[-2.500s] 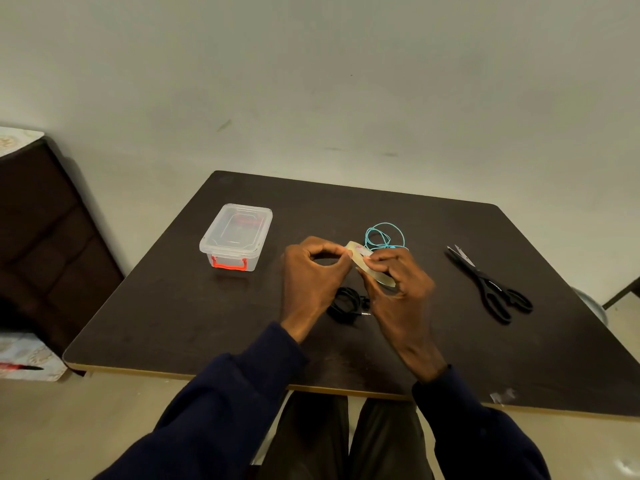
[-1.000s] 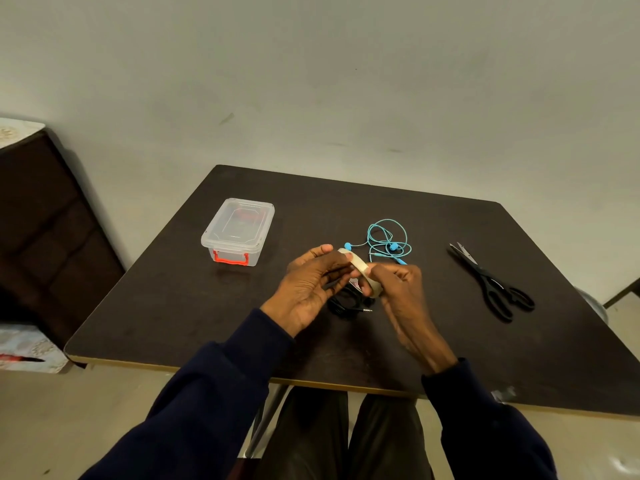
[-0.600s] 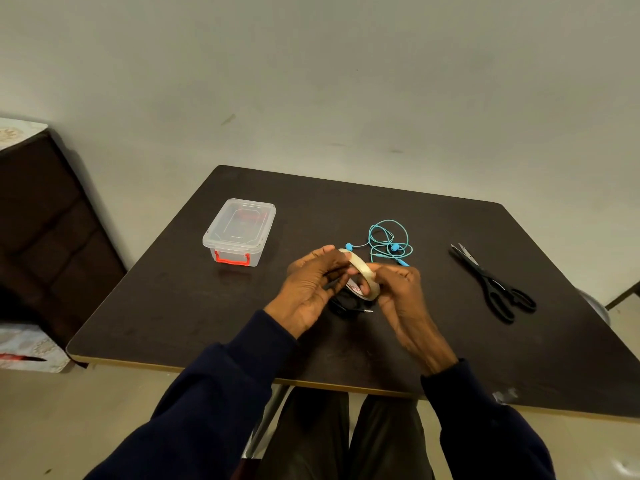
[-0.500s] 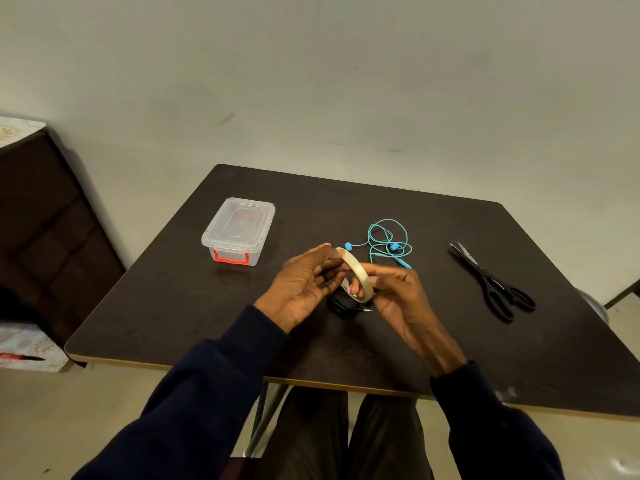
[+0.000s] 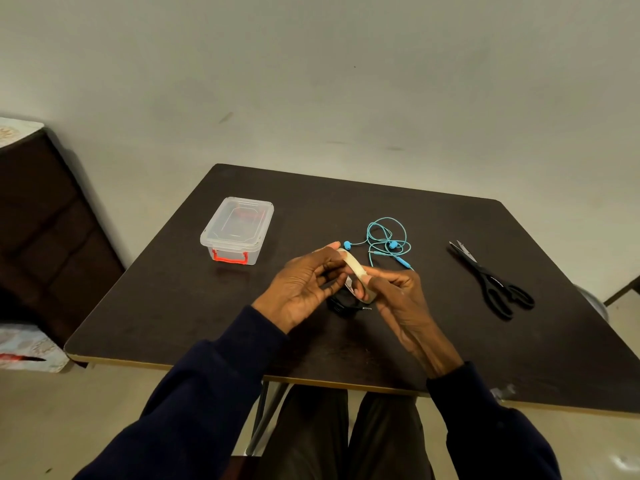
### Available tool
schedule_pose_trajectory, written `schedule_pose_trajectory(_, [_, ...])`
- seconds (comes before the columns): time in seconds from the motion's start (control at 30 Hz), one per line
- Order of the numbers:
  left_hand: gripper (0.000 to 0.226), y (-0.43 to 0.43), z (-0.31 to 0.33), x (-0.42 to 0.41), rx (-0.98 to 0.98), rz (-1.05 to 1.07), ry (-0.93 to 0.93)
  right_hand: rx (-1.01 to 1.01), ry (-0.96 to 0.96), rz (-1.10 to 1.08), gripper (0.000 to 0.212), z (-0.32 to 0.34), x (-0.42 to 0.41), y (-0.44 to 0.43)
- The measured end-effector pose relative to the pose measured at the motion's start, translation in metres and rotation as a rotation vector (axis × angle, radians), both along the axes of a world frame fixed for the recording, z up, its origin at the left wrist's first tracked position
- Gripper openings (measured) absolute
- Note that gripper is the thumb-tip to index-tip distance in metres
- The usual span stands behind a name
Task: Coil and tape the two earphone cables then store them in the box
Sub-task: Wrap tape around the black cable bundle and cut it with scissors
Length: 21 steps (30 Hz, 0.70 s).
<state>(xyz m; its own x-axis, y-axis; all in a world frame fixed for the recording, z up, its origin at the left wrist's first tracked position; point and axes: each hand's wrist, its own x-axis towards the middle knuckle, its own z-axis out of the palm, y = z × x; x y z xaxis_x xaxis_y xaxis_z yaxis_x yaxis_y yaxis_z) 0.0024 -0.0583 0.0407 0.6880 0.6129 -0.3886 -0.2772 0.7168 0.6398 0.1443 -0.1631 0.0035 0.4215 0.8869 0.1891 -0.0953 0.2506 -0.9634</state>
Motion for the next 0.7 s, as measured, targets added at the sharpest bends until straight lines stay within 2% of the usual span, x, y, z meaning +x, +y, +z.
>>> schedule_pose_trajectory(0.17, [0.026,-0.002,-0.004,0.0,0.012,-0.002,-0.004,0.003,-0.01,-0.077,0.015,-0.002,-0.007,0.0])
schedule_pose_trajectory(0.27, [0.025,-0.002,-0.004,0.0,0.014,-0.001,0.0,0.002,0.016,-0.092,0.02,-0.003,-0.009,-0.001])
schedule_pose_trajectory(0.33, [0.025,-0.003,-0.004,-0.001,0.029,-0.004,0.002,-0.001,0.029,-0.11,0.012,-0.003,-0.009,-0.001])
schedule_pose_trajectory(0.53, [0.024,-0.002,-0.009,0.0,0.11,-0.011,-0.02,-0.012,-0.036,-0.077,0.018,-0.001,-0.007,-0.002])
schedule_pose_trajectory(0.63, [0.029,-0.001,-0.015,-0.004,0.305,-0.006,0.044,-0.02,-0.037,-0.013,0.026,0.001,-0.005,-0.008])
schedule_pose_trajectory(0.7, [0.028,-0.004,-0.021,-0.004,0.61,0.102,0.179,-0.017,-0.041,0.008,0.029,0.001,-0.006,-0.01])
